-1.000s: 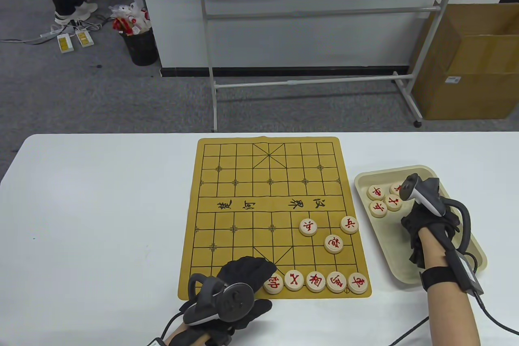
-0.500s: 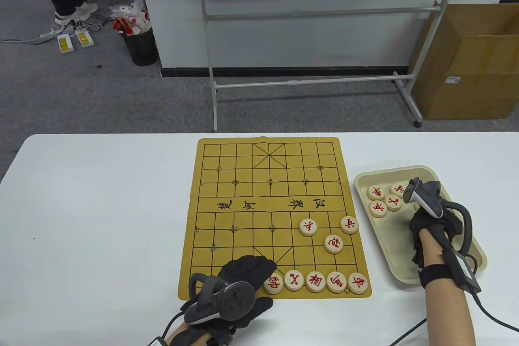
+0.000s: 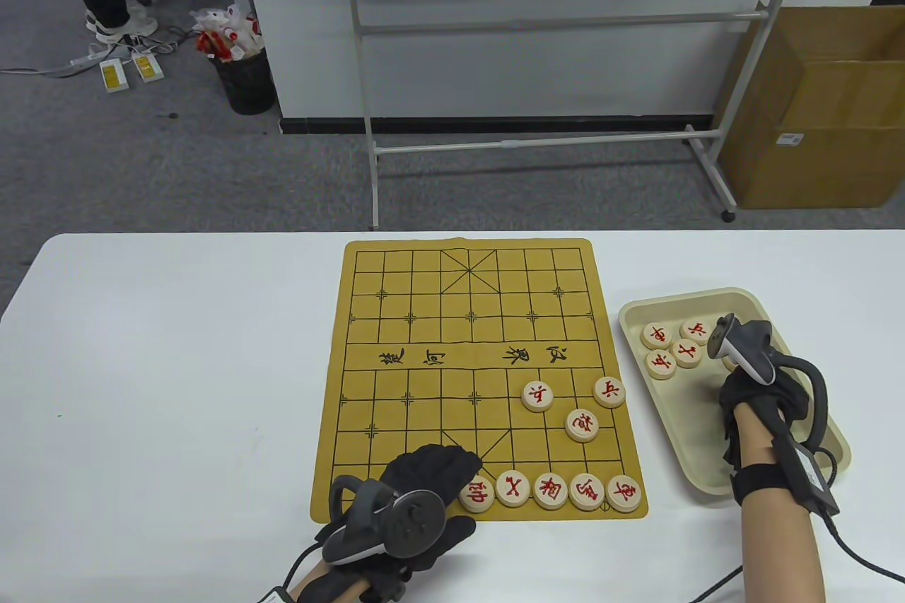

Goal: Set up Chinese chess pieces

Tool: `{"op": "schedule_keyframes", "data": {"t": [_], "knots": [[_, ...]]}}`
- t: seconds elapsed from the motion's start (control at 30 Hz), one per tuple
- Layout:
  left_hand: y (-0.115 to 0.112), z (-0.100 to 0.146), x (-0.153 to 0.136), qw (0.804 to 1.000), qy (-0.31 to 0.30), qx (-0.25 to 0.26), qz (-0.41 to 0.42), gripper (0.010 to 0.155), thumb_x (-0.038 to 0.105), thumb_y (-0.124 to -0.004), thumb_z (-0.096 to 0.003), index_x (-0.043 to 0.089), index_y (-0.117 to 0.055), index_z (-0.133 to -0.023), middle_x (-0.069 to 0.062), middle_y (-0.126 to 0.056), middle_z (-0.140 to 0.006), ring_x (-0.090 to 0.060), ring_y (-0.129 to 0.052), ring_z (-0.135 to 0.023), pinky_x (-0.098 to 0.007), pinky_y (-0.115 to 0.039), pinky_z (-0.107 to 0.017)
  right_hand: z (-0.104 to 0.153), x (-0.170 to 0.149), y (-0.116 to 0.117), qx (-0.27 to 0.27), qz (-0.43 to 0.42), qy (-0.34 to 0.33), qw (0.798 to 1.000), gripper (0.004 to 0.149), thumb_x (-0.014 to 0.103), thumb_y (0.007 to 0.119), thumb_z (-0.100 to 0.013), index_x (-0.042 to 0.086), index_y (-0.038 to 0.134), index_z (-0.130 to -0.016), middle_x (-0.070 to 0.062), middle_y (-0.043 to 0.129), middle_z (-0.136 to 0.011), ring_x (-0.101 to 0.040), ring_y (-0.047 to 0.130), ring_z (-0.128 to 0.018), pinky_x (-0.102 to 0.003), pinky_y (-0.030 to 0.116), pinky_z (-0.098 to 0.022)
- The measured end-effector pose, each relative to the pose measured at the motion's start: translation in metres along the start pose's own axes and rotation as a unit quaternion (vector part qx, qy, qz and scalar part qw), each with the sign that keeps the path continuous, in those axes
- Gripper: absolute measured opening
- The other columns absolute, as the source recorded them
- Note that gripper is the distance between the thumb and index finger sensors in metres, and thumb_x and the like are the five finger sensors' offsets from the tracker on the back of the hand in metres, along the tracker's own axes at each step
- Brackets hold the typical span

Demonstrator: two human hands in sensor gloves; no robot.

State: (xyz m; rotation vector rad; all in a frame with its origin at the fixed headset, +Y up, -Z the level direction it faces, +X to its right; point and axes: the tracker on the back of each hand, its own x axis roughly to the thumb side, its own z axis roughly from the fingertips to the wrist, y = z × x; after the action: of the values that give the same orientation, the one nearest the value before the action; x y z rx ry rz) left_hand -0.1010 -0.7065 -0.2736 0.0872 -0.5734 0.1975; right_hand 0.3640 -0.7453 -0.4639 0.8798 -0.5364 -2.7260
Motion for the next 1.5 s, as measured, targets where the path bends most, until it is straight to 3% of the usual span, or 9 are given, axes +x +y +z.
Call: {"op": "schedule_keyframes", "data": {"t": [0.2, 0.37, 0.53, 0.67, 0.77, 1.03, 1.23, 1.37, 1.5], "knots": [[0.0, 0.0, 0.0, 1.0, -0.001, 0.008, 0.003, 0.079, 0.059, -0.07, -0.0371, 0.028, -0.049, -0.107, -0.001, -0.062, -0.113, -0.028, -0.068, -0.106, -0.056, -0.065, -0.075, 0.027, 0.001, -0.019, -0.028, -0.003, -0.045, 0.999, 0.074, 0.047, 0.086, -0.044, 0.016, 0.062, -0.107, -0.017, 0.08, -0.101, -0.027, 0.096, -0.074, -0.049, 0.077, -0.063], [0.0, 0.001, 0.005, 1.0, -0.009, 0.014, 0.003, 0.081, 0.059, -0.071, -0.0368, 0.029, -0.046, -0.108, 0.0, -0.058, -0.115, -0.028, -0.067, -0.107, -0.056, -0.065, -0.075, 0.099, 0.007, -0.054, -0.094, -0.089, -0.173, 0.976, 0.075, 0.046, 0.085, -0.044, 0.015, 0.061, -0.107, -0.019, 0.077, -0.101, -0.027, 0.096, -0.073, -0.051, 0.076, -0.064], [0.002, 0.003, 0.013, 0.999, -0.022, 0.028, 0.006, 0.082, 0.058, -0.073, -0.0364, 0.029, -0.045, -0.108, 0.0, -0.059, -0.115, -0.027, -0.068, -0.106, -0.056, -0.065, -0.075, 0.193, 0.022, -0.062, -0.104, -0.211, -0.358, 0.904, 0.073, 0.046, 0.084, -0.045, 0.014, 0.064, -0.107, -0.023, 0.076, -0.1, -0.029, 0.095, -0.07, -0.053, 0.075, -0.064], [0.007, 0.008, 0.021, 0.997, -0.037, 0.07, 0.012, 0.08, 0.057, -0.075, -0.0359, 0.031, -0.049, -0.107, 0.002, -0.063, -0.112, -0.025, -0.071, -0.104, -0.055, -0.067, -0.075, 0.259, 0.044, -0.04, -0.06, -0.266, -0.488, 0.829, 0.071, 0.045, 0.081, -0.046, 0.01, 0.067, -0.106, -0.026, 0.076, -0.098, -0.031, 0.095, -0.067, -0.055, 0.075, -0.062], [0.011, 0.013, 0.03, 0.991, -0.067, 0.113, 0.008, 0.077, 0.054, -0.078, -0.0351, 0.033, -0.052, -0.104, 0.003, -0.068, -0.108, -0.022, -0.078, -0.098, -0.052, -0.07, -0.074, 0.288, 0.058, -0.021, -0.046, -0.268, -0.534, 0.8, 0.071, 0.047, 0.079, -0.047, 0.009, 0.068, -0.105, -0.025, 0.079, -0.096, -0.03, 0.097, -0.064, -0.054, 0.076, -0.061], [0.015, 0.025, 0.054, 0.967, -0.136, 0.205, -0.069, 0.054, 0.051, -0.082, -0.0328, 0.044, -0.075, -0.086, 0.011, -0.086, -0.088, -0.013, -0.093, -0.075, -0.043, -0.08, -0.066, 0.303, 0.07, 0.003, 0.026, -0.321, -0.597, 0.735, 0.079, 0.053, 0.083, -0.043, 0.003, 0.069, -0.102, -0.022, 0.087, -0.089, -0.026, 0.101, -0.057, -0.052, 0.08, -0.058], [0.018, 0.024, 0.052, 0.97, -0.136, 0.197, -0.047, 0.051, 0.05, -0.084, -0.0311, 0.042, -0.08, -0.081, 0.013, -0.09, -0.082, -0.011, -0.095, -0.071, -0.042, -0.082, -0.065, 0.302, 0.072, 0.006, 0.047, -0.342, -0.61, 0.713, 0.079, 0.053, 0.083, -0.043, 0.002, 0.069, -0.102, -0.023, 0.086, -0.089, -0.026, 0.1, -0.057, -0.053, 0.079, -0.059], [0.018, 0.024, 0.052, 0.969, -0.142, 0.194, -0.056, 0.052, 0.048, -0.082, -0.0326, 0.038, -0.078, -0.083, 0.012, -0.089, -0.082, -0.012, -0.094, -0.072, -0.043, -0.081, -0.066, 0.302, 0.073, 0.007, 0.044, -0.345, -0.613, 0.71, 0.078, 0.052, 0.082, -0.044, 0.003, 0.068, -0.102, -0.023, 0.086, -0.09, -0.027, 0.1, -0.057, -0.053, 0.079, -0.059], [0.022, 0.023, 0.048, 0.967, -0.136, 0.206, -0.061, 0.052, 0.048, -0.078, -0.034, 0.035, -0.076, -0.085, 0.011, -0.088, -0.082, -0.012, -0.094, -0.072, -0.044, -0.081, -0.066, 0.298, 0.073, 0.009, 0.067, -0.385, -0.609, 0.69, 0.077, 0.051, 0.08, -0.045, 0.002, 0.067, -0.103, -0.023, 0.085, -0.091, -0.028, 0.1, -0.059, -0.054, 0.078, -0.06]]}}
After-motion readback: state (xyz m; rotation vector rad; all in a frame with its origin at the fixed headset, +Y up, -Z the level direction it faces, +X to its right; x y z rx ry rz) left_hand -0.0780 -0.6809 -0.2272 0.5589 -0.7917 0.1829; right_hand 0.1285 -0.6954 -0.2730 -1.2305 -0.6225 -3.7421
